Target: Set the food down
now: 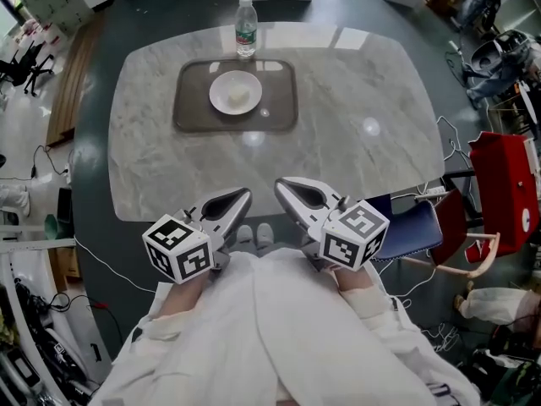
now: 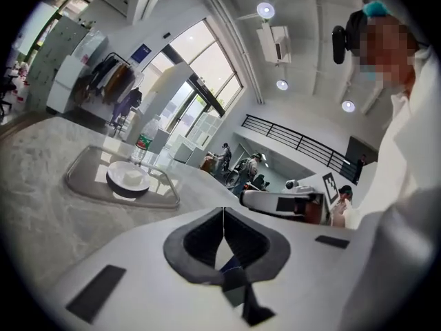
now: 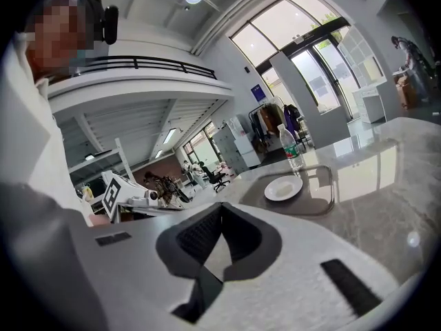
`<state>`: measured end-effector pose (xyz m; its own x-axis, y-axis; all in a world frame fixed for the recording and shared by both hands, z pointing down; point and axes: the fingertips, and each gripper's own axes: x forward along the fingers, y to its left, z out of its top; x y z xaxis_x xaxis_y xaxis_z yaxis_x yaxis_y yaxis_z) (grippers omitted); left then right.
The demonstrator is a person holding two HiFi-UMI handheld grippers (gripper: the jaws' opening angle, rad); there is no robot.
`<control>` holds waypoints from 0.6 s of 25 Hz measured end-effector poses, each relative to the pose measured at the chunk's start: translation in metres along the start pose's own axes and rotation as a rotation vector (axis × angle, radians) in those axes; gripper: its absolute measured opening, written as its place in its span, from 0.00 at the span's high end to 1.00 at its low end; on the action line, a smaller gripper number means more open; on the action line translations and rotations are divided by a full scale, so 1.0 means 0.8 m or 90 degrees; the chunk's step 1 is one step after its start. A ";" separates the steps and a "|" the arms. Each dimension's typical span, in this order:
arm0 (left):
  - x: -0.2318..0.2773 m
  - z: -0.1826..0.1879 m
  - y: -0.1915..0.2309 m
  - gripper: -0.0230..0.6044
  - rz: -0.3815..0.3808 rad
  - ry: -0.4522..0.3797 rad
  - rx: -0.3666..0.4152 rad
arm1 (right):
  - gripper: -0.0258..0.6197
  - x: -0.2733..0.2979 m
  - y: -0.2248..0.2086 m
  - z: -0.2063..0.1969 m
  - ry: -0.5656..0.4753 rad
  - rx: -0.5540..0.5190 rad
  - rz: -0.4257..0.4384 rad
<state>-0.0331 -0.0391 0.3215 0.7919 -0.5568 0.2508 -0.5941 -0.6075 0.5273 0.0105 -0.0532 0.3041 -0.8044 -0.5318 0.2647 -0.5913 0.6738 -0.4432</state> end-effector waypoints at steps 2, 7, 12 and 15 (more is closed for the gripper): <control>0.003 0.000 -0.001 0.94 -0.001 0.005 0.008 | 0.96 0.000 -0.004 0.003 -0.001 -0.002 -0.001; 0.007 0.002 -0.001 0.94 -0.009 0.005 0.009 | 0.96 0.002 -0.005 0.006 0.000 -0.011 -0.002; 0.014 0.003 -0.004 0.94 -0.017 0.014 0.024 | 0.96 -0.002 -0.017 0.009 0.001 -0.018 -0.014; 0.017 0.005 -0.004 0.94 -0.021 0.016 0.027 | 0.96 -0.002 -0.022 0.006 0.003 -0.017 -0.020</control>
<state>-0.0209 -0.0467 0.3201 0.8143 -0.5218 0.2544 -0.5724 -0.6489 0.5013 0.0220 -0.0667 0.3072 -0.7855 -0.5506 0.2826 -0.6177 0.6701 -0.4116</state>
